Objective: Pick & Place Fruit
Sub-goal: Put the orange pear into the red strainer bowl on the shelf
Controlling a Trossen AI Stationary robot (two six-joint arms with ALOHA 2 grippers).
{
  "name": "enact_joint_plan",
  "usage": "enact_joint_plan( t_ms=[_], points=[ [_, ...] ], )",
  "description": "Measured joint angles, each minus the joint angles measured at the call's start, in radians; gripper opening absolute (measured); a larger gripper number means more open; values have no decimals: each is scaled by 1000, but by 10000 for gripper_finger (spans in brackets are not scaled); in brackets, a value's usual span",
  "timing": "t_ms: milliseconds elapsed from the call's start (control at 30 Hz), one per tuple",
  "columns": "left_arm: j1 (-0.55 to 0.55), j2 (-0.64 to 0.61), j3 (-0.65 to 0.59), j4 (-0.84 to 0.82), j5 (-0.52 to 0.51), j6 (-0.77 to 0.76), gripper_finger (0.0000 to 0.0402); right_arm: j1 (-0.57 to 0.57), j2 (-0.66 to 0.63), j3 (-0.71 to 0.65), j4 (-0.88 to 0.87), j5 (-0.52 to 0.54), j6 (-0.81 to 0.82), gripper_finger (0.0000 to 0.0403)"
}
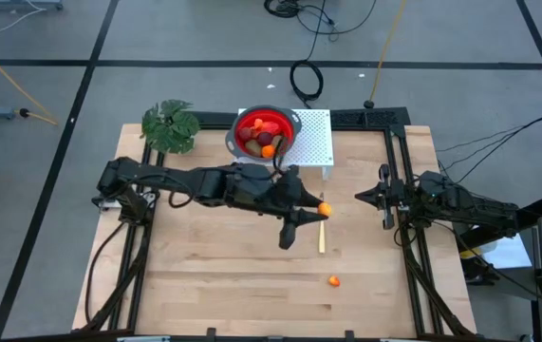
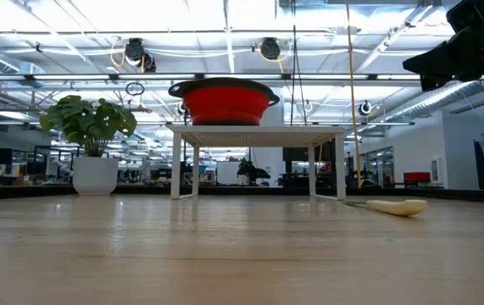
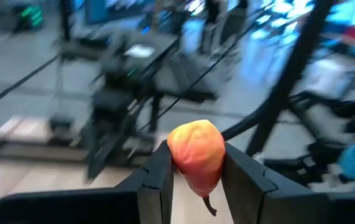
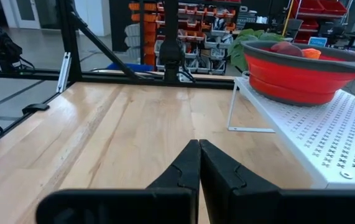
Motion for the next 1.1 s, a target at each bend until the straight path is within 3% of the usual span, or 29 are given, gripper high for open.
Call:
enact_joint_plan(
  t_ms=[400, 767, 867, 1100],
  points=[
    [6, 0, 0, 248, 253, 93, 104, 0, 0, 0, 1, 0, -20, 0],
    [6, 0, 0, 266, 284, 69, 104, 0, 0, 0, 2, 0, -20, 0],
    [6, 0, 0, 266, 245, 3, 104, 0, 0, 0, 2, 0, -20, 0],
    [7, 0, 0, 221, -62, -462, 104, 0, 0, 0, 2, 0, -14, 0]
  ],
)
